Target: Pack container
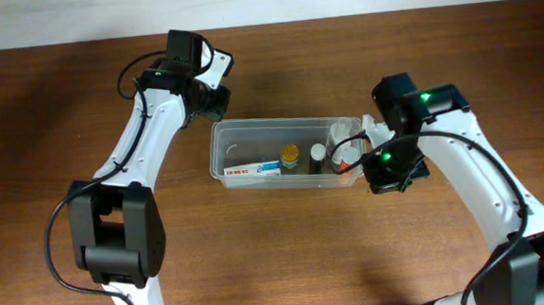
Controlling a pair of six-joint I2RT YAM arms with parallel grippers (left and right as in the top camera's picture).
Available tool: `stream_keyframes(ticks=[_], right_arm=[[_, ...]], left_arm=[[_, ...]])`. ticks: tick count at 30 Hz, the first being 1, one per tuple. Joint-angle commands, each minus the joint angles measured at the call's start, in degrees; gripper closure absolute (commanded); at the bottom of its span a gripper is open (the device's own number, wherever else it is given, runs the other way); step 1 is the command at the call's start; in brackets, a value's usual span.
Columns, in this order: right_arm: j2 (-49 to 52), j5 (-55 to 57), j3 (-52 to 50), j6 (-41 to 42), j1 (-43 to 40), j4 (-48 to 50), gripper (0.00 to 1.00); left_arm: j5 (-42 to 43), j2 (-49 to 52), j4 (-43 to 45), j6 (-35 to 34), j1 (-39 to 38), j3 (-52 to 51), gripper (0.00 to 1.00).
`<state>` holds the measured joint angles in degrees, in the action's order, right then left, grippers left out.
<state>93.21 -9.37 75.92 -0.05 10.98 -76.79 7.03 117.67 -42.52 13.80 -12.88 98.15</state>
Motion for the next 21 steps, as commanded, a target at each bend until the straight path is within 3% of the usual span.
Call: stream_keyframes(ticks=[1, 6, 21], right_arm=[[0.2, 0.1, -4.2, -0.3, 0.6, 4.4, 0.96], [0.2, 0.1, -8.7, 1.1, 0.6, 10.1, 0.96], [0.2, 0.1, -8.9, 2.6, 0.6, 15.2, 0.95]], left_arm=[[1.2, 0.6, 0.0, -0.7, -1.0, 0.7, 0.87], [1.2, 0.6, -0.1, -0.7, -1.3, 0.7, 0.87], [1.2, 0.6, -4.9, -0.7, -1.3, 0.3, 0.87]])
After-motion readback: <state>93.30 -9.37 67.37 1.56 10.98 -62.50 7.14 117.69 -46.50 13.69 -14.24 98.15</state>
